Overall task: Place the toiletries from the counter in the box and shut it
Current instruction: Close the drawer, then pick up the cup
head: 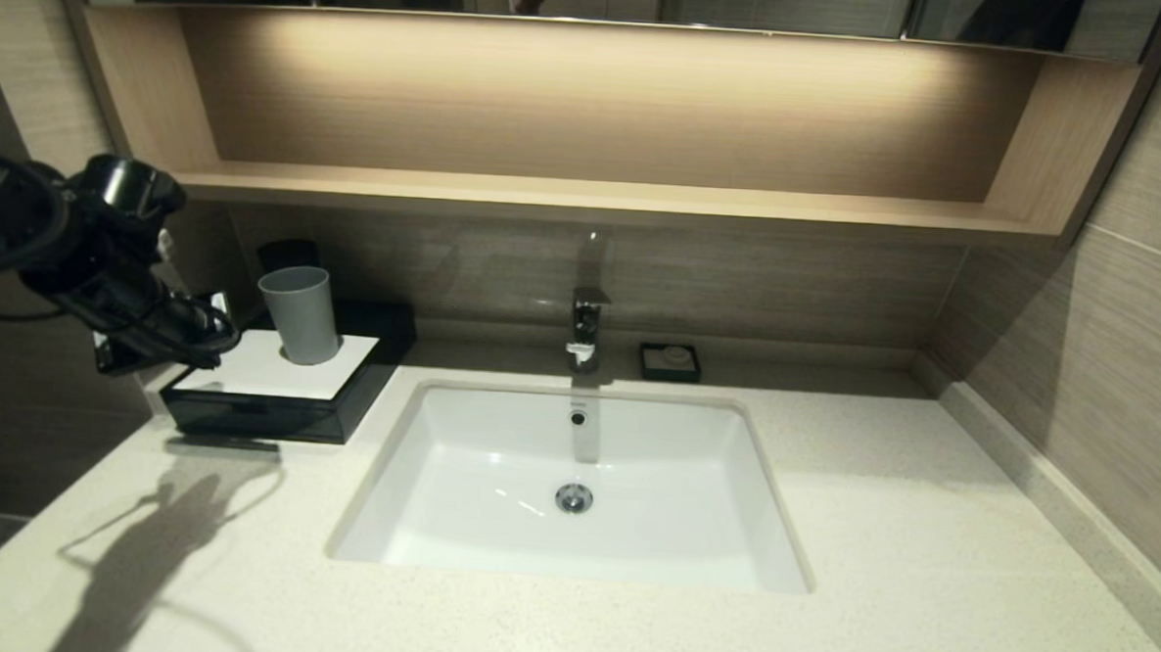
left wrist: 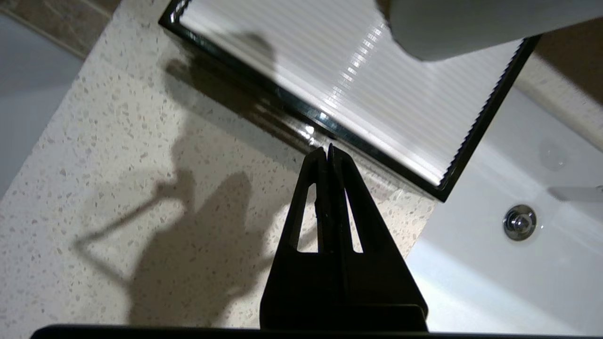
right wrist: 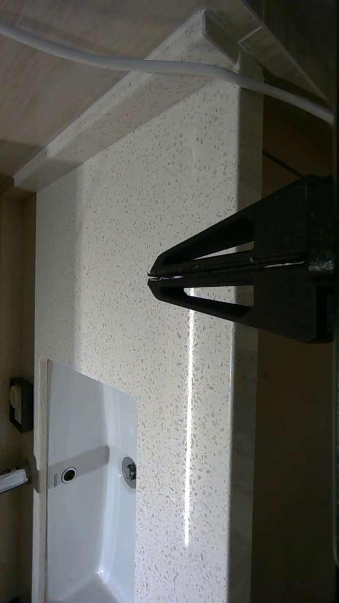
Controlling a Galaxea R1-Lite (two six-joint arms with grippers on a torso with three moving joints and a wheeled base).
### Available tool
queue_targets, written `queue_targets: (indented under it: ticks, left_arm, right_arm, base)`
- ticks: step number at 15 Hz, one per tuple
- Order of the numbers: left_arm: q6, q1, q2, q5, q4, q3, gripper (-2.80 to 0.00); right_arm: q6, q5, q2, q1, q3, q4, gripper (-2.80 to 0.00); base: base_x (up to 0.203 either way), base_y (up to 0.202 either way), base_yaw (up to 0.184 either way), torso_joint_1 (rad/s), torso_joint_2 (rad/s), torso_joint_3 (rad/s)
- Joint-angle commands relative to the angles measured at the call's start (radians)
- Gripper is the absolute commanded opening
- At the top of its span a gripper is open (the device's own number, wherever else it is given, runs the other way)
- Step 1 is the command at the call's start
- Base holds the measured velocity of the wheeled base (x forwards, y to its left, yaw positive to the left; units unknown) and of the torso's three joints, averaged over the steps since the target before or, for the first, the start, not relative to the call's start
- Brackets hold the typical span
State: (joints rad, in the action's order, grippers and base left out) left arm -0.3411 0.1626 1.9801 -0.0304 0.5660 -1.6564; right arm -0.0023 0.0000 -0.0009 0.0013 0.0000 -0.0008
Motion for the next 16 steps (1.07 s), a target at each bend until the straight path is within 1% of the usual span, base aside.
queue_targets:
  ticks: [1,3,5,7,9,10,11,13,16]
  left_arm:
    - [0.010,0.000,-0.020,-0.001,-0.072,-0.002,-2.80]
    - [0.030,-0.002,-0.009,0.009,-0.180,0.025,-2.80]
    - [0.056,-0.007,-0.006,0.046,-0.281,0.064,-2.80]
    - [0.085,-0.009,-0.028,0.085,-0.366,0.129,-2.80]
    - [0.136,-0.008,-0.043,0.101,-0.431,0.187,-2.80]
    - [0.153,-0.008,-0.051,0.102,-0.444,0.208,-2.80]
    - [0.158,-0.008,-0.060,0.104,-0.449,0.219,0.00]
    - [0.169,-0.006,-0.064,0.116,-0.452,0.239,0.00]
    - [0.203,-0.003,-0.064,0.118,-0.494,0.285,0.00]
  right_arm:
    - [-0.001,0.000,0.001,0.000,0.002,0.001,-2.80]
    - [-0.001,0.000,0.001,0.000,0.002,0.001,-2.80]
    - [-0.001,0.000,0.001,0.000,0.002,-0.001,-2.80]
    - [-0.001,0.000,0.001,0.000,0.002,0.000,-2.80]
    - [-0.001,0.000,0.001,0.000,0.002,-0.001,-2.80]
    - [-0.001,0.000,0.001,0.000,0.002,-0.001,-2.80]
    - [-0.001,0.000,-0.001,0.000,0.002,-0.001,-2.80]
    - [-0.001,0.000,0.001,0.000,0.002,-0.001,-2.80]
    - [-0.001,0.000,0.001,0.000,0.002,0.000,-2.80]
  base:
    - [0.000,0.000,0.000,0.000,0.00,0.000]
    - [0.000,0.000,0.000,0.000,0.00,0.000]
    - [0.000,0.000,0.000,0.000,0.00,0.000]
    - [0.000,0.000,0.000,0.000,0.00,0.000]
    - [0.000,0.000,0.000,0.000,0.00,0.000]
    - [0.000,0.000,0.000,0.000,0.00,0.000]
    - [0.000,0.000,0.000,0.000,0.00,0.000]
    - [0.000,0.000,0.000,0.000,0.00,0.000]
    - [0.000,0.000,0.000,0.000,0.00,0.000]
